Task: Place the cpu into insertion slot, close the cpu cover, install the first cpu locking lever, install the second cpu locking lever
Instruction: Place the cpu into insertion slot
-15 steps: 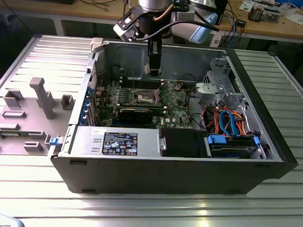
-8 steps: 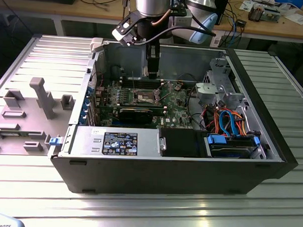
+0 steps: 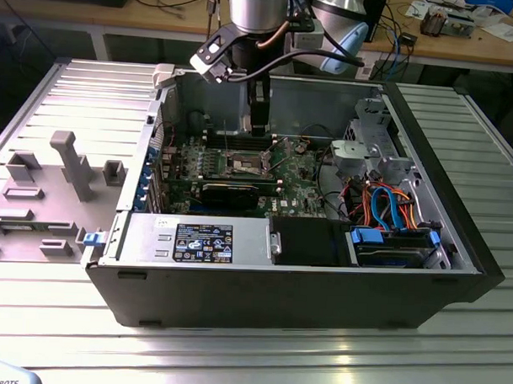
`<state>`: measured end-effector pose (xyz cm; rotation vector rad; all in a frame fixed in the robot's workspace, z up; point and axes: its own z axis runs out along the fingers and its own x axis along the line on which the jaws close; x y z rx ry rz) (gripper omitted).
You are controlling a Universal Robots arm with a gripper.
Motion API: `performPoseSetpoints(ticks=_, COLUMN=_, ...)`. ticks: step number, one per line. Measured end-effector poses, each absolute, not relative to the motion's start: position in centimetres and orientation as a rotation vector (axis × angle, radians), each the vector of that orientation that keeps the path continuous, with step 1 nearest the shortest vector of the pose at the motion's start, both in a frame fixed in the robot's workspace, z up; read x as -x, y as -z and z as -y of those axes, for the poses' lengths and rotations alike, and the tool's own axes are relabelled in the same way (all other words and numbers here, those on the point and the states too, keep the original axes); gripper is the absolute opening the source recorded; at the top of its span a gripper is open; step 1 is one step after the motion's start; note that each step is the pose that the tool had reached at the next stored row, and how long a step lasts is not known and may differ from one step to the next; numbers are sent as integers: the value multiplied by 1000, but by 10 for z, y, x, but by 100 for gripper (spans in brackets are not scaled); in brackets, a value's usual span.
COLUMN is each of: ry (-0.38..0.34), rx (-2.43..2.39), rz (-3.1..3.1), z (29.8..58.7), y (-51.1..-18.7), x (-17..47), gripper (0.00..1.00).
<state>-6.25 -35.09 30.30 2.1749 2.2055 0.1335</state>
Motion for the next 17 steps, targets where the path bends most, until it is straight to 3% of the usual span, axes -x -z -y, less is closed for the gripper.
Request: performPoseSetpoints(ticks=17, ry=-133, rx=-2175, rz=-2206, z=351, y=-297, x=63, gripper=55)
